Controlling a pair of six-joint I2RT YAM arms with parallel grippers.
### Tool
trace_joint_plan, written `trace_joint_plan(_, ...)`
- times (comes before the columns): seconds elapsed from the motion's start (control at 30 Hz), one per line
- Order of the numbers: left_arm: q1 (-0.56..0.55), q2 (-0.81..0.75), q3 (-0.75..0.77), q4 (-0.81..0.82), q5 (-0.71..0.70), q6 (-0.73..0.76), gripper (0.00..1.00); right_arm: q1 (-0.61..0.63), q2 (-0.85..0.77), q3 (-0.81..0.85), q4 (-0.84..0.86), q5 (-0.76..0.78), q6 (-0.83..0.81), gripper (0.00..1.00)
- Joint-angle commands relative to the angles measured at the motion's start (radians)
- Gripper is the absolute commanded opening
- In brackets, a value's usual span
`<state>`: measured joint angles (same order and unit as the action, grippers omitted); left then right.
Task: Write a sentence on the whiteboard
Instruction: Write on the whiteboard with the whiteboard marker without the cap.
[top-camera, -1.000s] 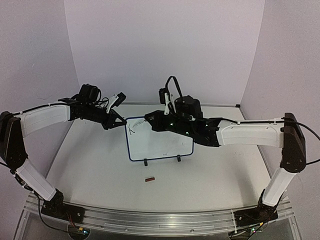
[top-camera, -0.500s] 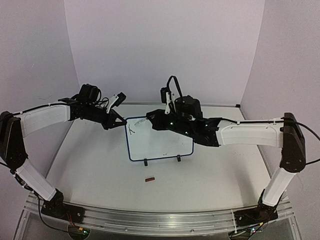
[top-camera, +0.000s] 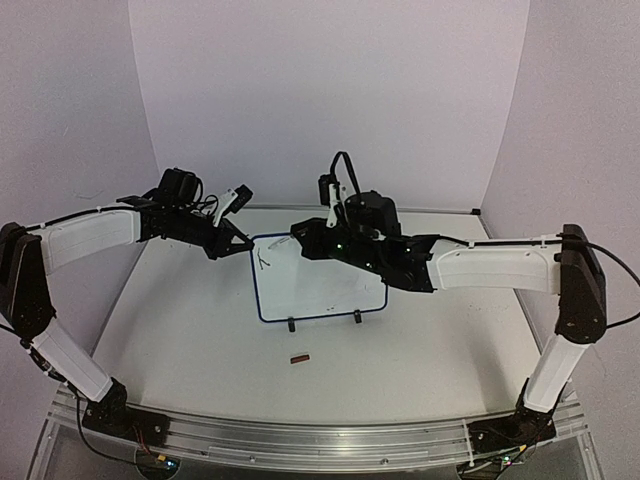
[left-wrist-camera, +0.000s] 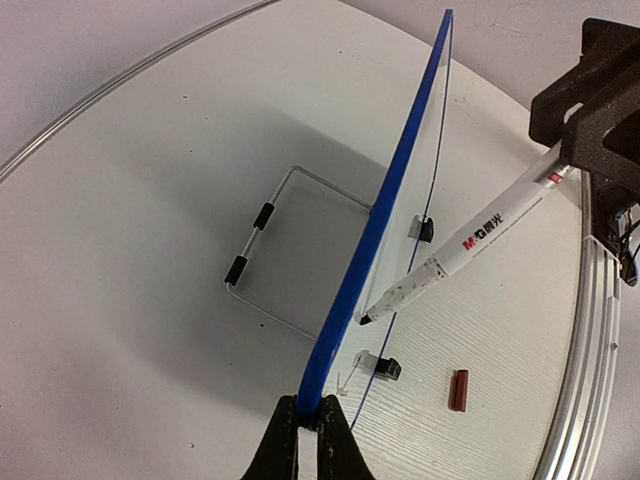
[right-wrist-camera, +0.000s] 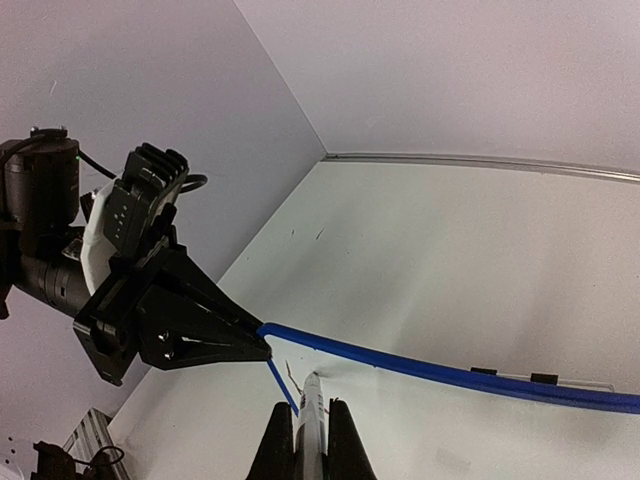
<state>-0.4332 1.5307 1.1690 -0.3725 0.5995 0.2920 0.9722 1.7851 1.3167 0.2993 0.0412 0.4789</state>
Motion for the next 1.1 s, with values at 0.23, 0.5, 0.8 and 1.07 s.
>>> trace_joint_plan(0.23,-0.013,0.006,-0.009,-0.051,-0.058,0.062,0.0,0.001,0.034,0.014,-0.002,0.014,-0.001,0.0)
trace_joint_plan(0.5,-0.015,0.004,-0.009,-0.051,-0.059,0.063,0.0,0.001,0.047,0.0,-0.015,0.007,0.012,0.0)
trace_joint_plan(0.8,-0.015,0.004,-0.008,-0.052,-0.062,0.062,0.0,0.001,0.062,-0.007,-0.022,0.005,0.022,0.0)
trace_joint_plan(1.07,-0.017,0.004,-0.008,-0.053,-0.063,0.062,0.0,0.0,0.059,-0.005,-0.023,-0.007,0.023,0.0)
